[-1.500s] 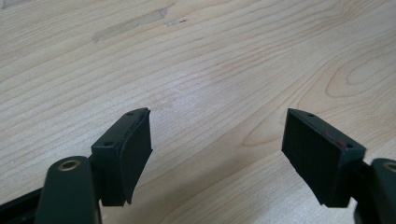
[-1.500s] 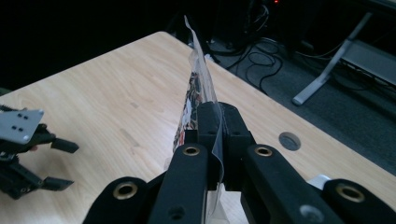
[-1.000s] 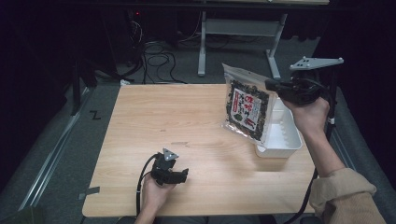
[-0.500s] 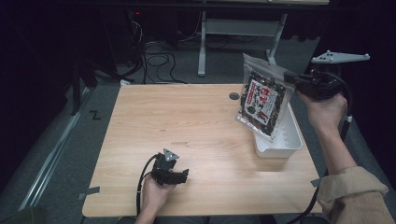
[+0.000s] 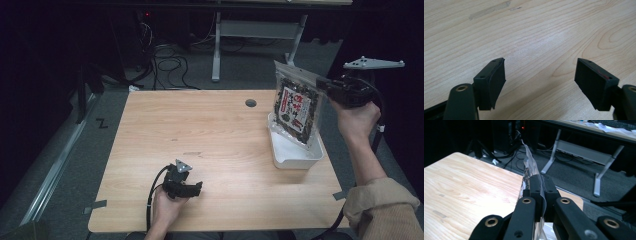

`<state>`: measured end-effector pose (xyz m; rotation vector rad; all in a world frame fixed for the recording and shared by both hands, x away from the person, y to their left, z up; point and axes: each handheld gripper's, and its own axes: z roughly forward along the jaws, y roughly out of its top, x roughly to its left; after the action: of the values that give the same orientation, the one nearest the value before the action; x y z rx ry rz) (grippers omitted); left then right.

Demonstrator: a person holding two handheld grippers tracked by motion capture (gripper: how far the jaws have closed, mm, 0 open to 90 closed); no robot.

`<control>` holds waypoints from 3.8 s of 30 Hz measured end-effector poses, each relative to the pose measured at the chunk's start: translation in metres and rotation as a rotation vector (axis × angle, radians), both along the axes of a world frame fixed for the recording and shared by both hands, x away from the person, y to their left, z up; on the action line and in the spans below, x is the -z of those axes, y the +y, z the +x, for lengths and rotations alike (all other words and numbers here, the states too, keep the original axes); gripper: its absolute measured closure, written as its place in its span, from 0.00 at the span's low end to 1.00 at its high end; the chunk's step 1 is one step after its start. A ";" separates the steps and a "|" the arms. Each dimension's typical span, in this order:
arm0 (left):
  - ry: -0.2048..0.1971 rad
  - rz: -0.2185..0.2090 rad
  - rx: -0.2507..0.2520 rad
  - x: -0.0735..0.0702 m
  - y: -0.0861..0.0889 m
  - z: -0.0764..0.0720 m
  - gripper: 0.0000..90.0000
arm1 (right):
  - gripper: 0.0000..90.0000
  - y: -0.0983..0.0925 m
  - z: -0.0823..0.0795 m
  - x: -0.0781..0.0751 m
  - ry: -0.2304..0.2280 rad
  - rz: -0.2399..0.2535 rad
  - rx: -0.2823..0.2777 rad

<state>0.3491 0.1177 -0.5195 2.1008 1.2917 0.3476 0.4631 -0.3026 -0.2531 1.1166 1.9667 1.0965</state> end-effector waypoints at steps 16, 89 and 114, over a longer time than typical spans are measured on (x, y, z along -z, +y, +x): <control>0.003 -0.001 0.002 0.000 0.000 0.000 0.28 | 1.00 -0.012 0.004 0.007 -0.014 0.006 0.059; 0.001 0.016 0.014 0.002 -0.005 -0.002 0.28 | 0.59 -0.068 0.000 0.089 0.183 0.033 0.079; 0.006 0.022 0.022 0.003 -0.007 -0.001 0.28 | 0.48 -0.075 0.027 0.094 0.228 0.022 0.160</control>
<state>0.3480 0.1105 -0.5227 2.1347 1.2729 0.3480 0.4897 -0.3776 -0.3474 1.4381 1.9986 0.9427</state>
